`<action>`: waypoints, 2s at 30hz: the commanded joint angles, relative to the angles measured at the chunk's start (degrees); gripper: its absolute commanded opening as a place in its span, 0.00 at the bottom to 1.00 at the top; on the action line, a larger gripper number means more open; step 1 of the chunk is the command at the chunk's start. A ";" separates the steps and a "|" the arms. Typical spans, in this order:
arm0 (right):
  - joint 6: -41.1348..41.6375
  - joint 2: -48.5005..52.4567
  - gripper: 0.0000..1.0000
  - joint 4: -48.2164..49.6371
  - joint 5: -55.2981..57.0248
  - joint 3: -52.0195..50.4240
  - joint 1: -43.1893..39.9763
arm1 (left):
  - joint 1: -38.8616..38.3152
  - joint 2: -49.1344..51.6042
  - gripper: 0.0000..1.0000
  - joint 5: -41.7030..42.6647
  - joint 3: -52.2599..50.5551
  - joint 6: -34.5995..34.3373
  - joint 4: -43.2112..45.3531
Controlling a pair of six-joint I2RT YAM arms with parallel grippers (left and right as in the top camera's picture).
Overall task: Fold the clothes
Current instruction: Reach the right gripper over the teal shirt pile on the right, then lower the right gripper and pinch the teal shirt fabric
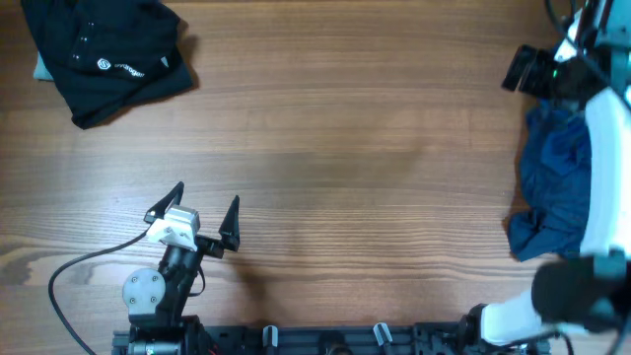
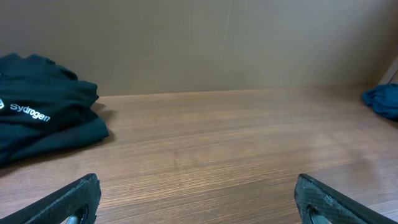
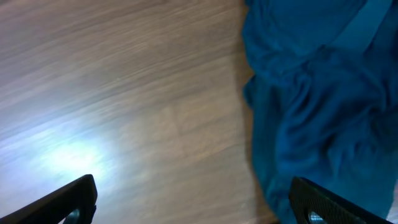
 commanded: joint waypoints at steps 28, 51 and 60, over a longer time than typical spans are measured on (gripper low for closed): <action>-7.19 22.77 1.00 4.98 15.21 3.21 -13.20 | 0.35 -0.42 1.00 -0.55 -0.13 0.87 -0.26; -7.43 25.18 0.89 7.02 15.23 -0.72 -13.73 | 0.35 -0.42 1.00 -0.55 -0.13 0.87 -0.26; -7.43 25.22 0.76 7.08 15.23 -0.94 -13.88 | 0.35 -0.42 1.00 -0.55 -0.13 0.87 -0.26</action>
